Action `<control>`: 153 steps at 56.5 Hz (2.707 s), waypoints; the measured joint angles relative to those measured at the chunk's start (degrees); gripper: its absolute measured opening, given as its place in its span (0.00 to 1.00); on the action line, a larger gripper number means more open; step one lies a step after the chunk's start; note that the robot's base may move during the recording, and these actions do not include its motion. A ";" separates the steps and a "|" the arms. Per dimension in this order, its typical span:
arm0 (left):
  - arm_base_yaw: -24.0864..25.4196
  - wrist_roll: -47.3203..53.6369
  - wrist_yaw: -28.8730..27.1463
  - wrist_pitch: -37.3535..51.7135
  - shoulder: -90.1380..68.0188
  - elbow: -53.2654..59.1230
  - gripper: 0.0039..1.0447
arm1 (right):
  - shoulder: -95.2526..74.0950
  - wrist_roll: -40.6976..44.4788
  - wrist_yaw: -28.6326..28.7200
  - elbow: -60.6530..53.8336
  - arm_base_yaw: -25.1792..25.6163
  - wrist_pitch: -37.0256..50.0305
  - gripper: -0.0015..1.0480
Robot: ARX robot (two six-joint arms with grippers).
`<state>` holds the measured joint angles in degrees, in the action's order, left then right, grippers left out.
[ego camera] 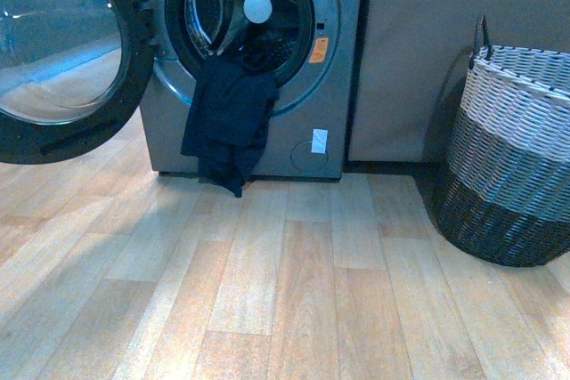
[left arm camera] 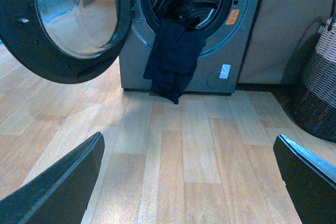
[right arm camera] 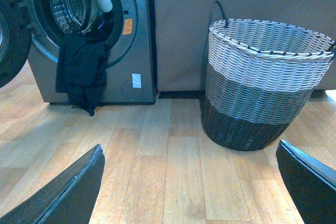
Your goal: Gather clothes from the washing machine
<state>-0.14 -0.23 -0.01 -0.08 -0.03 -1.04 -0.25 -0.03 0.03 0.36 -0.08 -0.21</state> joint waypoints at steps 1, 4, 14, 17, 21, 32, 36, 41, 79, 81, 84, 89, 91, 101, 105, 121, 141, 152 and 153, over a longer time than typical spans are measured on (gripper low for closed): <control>0.00 0.00 0.00 0.00 0.00 0.00 0.94 | 0.00 0.00 0.00 0.00 0.00 0.00 0.93; 0.00 0.00 0.00 0.00 0.00 0.00 0.94 | 0.00 0.00 0.00 0.00 0.00 0.00 0.93; 0.00 0.00 0.00 0.00 0.00 0.00 0.94 | 0.00 0.00 0.00 0.00 0.00 0.00 0.93; 0.00 0.00 0.00 0.00 0.00 0.00 0.94 | 0.00 0.00 0.00 0.00 0.00 0.00 0.93; 0.00 0.00 0.00 0.00 0.00 0.00 0.94 | 0.00 0.00 0.00 0.00 0.00 0.00 0.93; 0.00 0.00 0.00 0.00 0.02 0.00 0.94 | 0.00 0.00 0.02 0.00 0.00 0.00 0.93; 0.00 0.00 0.00 0.00 0.00 0.00 0.94 | 0.00 0.00 0.00 0.00 0.00 0.00 0.93; 0.00 0.00 0.00 0.00 0.00 0.00 0.94 | 0.00 0.00 0.02 0.00 0.00 0.00 0.93; 0.00 0.00 -0.09 -0.02 0.00 0.00 0.94 | 0.00 0.00 0.04 0.00 0.00 0.02 0.93; 0.00 0.00 0.00 -0.02 -0.02 0.00 0.94 | 0.00 0.00 -0.13 0.00 0.00 0.02 0.93; 0.00 0.02 -0.07 -0.02 0.00 0.00 0.94 | 0.00 0.02 -0.07 0.00 0.00 0.04 0.93; 0.00 0.02 0.04 -0.02 -0.15 0.00 0.94 | 0.00 0.00 -0.13 0.00 0.00 0.00 0.93; 0.00 0.02 0.02 0.00 0.07 0.00 0.94 | 0.00 0.00 -0.15 0.00 0.00 -0.02 0.93; 0.00 0.00 -0.11 0.00 0.00 0.00 0.94 | 0.00 0.02 -0.04 0.00 0.00 0.07 0.93; 0.00 0.02 0.02 -0.02 -0.11 0.00 0.94 | 0.00 0.00 -0.02 0.00 0.00 0.07 0.93; 0.00 0.02 0.00 0.00 0.04 0.00 0.94 | 0.00 0.00 -0.04 0.00 0.00 0.07 0.93; 0.00 0.02 0.07 0.00 -0.13 0.00 0.94 | -0.11 0.00 -0.15 0.00 0.00 0.04 0.93; 0.00 0.00 -0.09 -0.04 -0.02 0.00 0.94 | 0.00 0.02 0.04 0.00 0.04 0.07 0.93; 0.52 -0.37 1.49 -0.55 -0.63 -0.11 0.94 | -0.07 0.00 0.04 0.00 0.04 0.02 0.93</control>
<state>0.38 -0.60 1.48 -0.62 -0.67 -1.15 -0.32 -0.03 0.08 0.36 -0.03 -0.19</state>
